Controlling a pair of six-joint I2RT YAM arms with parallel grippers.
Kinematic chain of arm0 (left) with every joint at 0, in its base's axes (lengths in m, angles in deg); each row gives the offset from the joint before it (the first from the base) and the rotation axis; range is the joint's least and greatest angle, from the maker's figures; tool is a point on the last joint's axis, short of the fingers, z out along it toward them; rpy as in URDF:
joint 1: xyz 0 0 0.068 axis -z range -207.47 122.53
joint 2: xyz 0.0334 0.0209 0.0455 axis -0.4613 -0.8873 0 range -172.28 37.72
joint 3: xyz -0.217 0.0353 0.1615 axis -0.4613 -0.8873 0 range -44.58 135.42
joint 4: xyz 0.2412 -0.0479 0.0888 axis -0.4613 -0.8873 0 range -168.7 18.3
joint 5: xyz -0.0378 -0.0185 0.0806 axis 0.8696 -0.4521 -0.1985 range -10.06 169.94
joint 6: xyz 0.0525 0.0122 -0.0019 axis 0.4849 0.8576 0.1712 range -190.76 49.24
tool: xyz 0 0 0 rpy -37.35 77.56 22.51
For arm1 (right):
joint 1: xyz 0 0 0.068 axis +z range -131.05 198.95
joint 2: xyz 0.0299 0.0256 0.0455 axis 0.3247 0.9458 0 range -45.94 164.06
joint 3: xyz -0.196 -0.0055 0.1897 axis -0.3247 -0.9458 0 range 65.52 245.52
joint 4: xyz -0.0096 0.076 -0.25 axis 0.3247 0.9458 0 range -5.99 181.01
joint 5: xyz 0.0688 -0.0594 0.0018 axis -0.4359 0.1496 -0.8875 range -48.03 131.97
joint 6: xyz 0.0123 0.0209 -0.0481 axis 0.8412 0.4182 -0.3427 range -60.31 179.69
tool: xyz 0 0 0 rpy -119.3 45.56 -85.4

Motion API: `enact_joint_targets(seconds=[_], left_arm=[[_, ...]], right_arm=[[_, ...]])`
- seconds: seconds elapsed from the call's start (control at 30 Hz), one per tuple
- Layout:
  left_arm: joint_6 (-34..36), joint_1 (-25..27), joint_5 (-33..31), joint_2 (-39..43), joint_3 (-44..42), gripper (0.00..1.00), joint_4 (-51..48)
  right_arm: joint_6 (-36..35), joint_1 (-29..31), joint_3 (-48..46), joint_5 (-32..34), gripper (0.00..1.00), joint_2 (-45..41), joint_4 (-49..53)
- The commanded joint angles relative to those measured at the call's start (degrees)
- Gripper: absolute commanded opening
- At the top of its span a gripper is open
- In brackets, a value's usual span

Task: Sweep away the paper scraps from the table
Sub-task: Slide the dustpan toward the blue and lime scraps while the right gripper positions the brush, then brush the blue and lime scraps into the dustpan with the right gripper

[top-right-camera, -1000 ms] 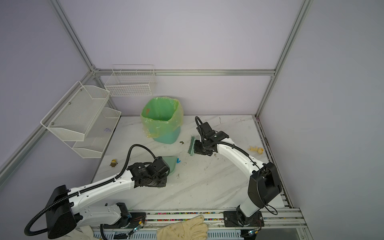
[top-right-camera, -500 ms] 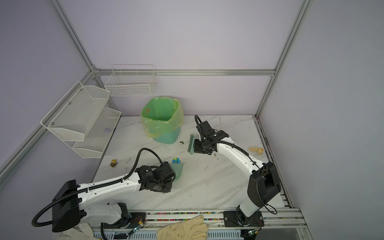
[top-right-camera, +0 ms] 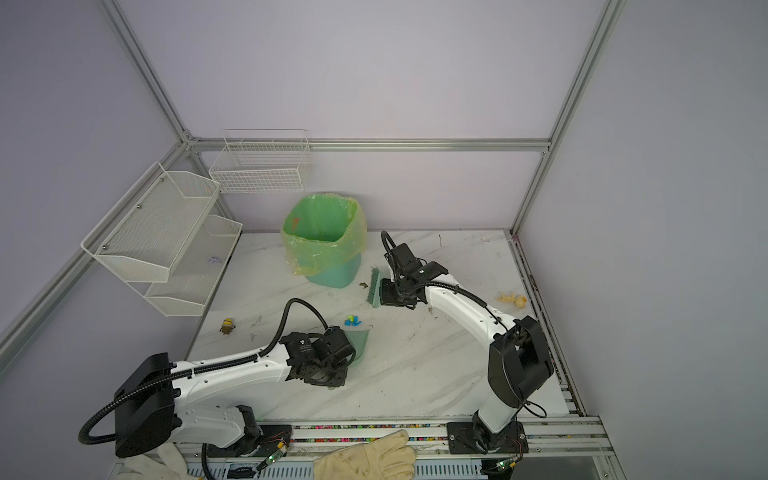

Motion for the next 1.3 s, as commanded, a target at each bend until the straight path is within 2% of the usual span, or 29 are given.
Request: enact_joint_targets(seconds=[0.0,0.33,0.63,0.93,1.13,1.27], left_arm=[[-1.0,0.2,0.2,0.0,-1.7,0.0,1.3],[0.2,-0.1,-0.7,-1.9,-1.5,0.0,1.4],[2.0,-2.3,-0.6,-1.9,-0.9,0.0,1.2],[4.5,-4.2,-0.5,-2.5,-0.8,0.0,1.0],[5.6,-5.2,-0.4,-2.5,-0.2,0.0,0.7],[6.0,-5.4,-0.5,-2.5,0.7,0.0,0.1]], right_arm=[[-0.1,0.7,2.2,-1.2,0.0,0.4,-3.3],[1.4,2.3,2.1,-4.1,0.0,4.6,-8.2],[3.5,6.4,-1.2,-5.3,0.0,5.3,-10.3],[8.1,10.2,-9.7,-6.7,0.0,-3.2,-8.7],[10.0,11.0,-14.8,-10.5,0.0,-10.5,-10.4],[9.8,10.8,-12.1,-6.8,0.0,-11.1,-9.1]])
